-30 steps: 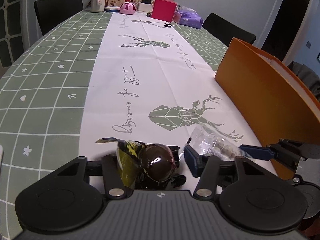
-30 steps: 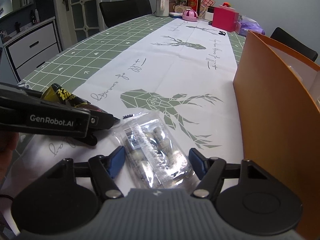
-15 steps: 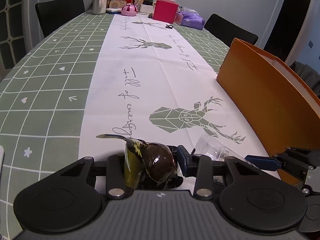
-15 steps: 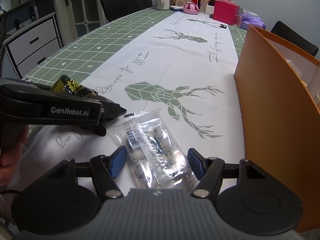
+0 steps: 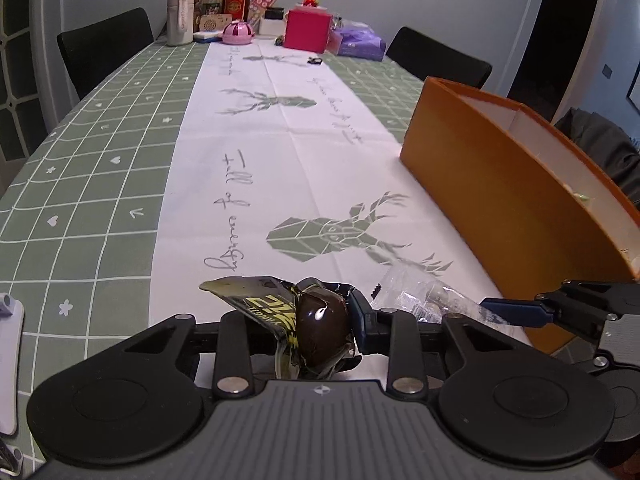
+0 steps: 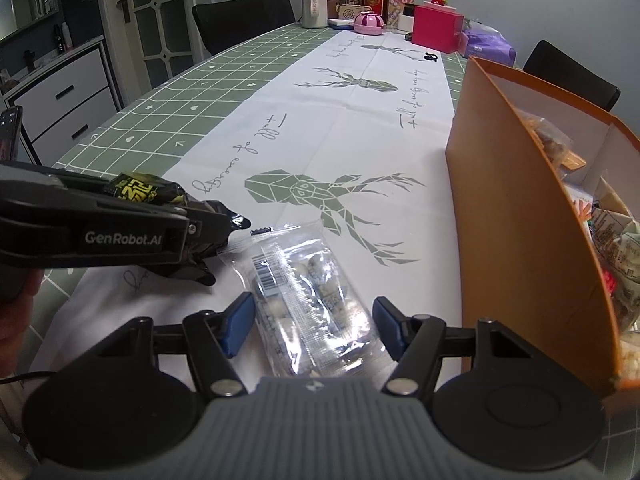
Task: Organize snacks
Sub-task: 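Close the right tool on the clear candy bag while the left tool holds the chocolate packet, then carry the chocolate packet and candy bag over the orange box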
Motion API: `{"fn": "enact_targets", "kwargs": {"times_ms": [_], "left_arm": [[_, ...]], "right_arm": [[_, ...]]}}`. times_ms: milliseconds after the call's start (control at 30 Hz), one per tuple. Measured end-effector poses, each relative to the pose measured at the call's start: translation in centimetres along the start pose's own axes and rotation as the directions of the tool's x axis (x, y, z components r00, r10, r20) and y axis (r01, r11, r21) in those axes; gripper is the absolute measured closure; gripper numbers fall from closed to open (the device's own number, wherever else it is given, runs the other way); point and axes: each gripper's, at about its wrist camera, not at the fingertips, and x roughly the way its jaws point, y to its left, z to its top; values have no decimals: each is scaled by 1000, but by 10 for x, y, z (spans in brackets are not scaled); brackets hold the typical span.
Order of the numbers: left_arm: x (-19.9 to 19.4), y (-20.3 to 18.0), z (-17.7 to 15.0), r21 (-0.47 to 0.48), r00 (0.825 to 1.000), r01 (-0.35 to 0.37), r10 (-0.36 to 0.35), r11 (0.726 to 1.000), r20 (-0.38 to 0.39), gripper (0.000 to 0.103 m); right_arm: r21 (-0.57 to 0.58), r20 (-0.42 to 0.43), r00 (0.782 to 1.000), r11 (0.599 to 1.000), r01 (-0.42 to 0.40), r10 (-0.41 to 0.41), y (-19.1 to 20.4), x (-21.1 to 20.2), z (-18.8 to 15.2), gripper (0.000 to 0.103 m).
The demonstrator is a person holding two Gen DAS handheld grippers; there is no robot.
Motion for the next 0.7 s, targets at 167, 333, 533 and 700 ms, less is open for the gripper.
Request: {"fn": "enact_targets", "kwargs": {"times_ms": [167, 333, 533, 700], "left_arm": [[-18, -5, 8, 17, 999, -6, 5, 1000, 41, 66], [-32, -11, 19, 42, 998, -9, 6, 999, 66, 66], [-42, -28, 40, 123, 998, -32, 24, 992, 65, 66], [-50, -42, 63, 179, 997, -31, 17, 983, 79, 66]], "right_arm": [[-1, 39, 999, 1000, -8, 8, 0, -15, 5, 40], [-24, 77, 997, 1000, -8, 10, -1, -33, 16, 40], [-47, 86, 996, 999, -13, 17, -8, -54, 34, 41], [-82, 112, 994, 997, -4, 13, -20, -74, 52, 41]]}}
